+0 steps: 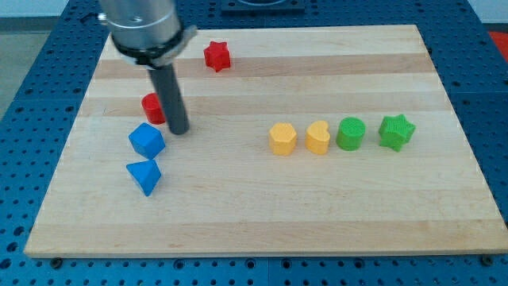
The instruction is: Move the red star towards the red circle
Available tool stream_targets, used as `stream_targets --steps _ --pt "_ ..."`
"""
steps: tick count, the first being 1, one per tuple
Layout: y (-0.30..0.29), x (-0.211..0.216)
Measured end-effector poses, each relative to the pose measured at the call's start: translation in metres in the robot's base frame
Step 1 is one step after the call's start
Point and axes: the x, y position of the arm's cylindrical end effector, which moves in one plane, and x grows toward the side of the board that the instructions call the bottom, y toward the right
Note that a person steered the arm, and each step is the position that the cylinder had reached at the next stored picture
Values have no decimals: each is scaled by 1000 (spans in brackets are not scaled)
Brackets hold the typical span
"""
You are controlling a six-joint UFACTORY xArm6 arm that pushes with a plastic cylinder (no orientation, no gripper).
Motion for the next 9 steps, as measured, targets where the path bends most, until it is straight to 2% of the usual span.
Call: stream_targets --steps 2,3,4,6,9 --pt "86 -92" --pt "85 -149" --pt "84 -179" --pt "30 -176" --pt "-9 -133"
